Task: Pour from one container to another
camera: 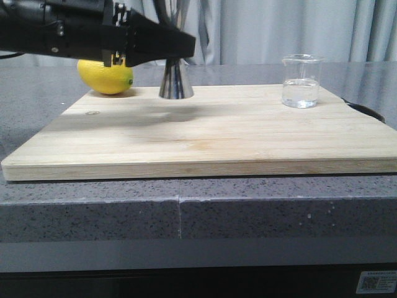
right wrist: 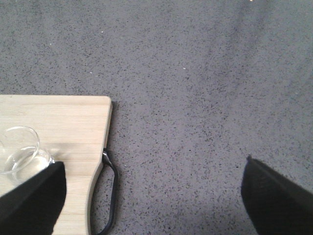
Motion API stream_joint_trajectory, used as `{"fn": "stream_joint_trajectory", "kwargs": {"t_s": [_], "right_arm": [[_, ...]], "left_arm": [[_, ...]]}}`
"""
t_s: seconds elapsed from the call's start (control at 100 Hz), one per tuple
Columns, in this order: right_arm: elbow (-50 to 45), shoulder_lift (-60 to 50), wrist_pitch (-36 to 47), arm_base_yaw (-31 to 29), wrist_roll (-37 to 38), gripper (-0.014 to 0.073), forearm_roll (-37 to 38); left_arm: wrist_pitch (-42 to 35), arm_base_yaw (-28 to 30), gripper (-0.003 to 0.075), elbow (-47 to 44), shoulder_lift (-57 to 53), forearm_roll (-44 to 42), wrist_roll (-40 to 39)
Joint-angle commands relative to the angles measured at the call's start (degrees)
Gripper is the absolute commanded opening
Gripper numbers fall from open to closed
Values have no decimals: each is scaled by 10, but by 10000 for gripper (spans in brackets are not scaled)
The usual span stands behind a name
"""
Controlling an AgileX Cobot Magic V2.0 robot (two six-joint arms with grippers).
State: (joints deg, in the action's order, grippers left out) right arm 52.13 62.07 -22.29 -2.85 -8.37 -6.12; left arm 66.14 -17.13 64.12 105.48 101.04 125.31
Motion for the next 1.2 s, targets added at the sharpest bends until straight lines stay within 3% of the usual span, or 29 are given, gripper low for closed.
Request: {"fn": "stream_joint_trajectory", "kwargs": {"t_s": [0.0,0.6,0.87,1.19], "right_arm": [[15,-9,43,1,-6,655,2],[15,42,57,2,-12,655,2],[-17,57,154,56,-60,655,2],[-58,35,130,82,-60,655,-3]], "left_arm": [[66,-6,166,27,-26,34,-11],[66,-6,166,39,-30,21,-40],[66,-13,166,39,-30,21,-40],[66,-14,166,39,-30,21,-40]]}}
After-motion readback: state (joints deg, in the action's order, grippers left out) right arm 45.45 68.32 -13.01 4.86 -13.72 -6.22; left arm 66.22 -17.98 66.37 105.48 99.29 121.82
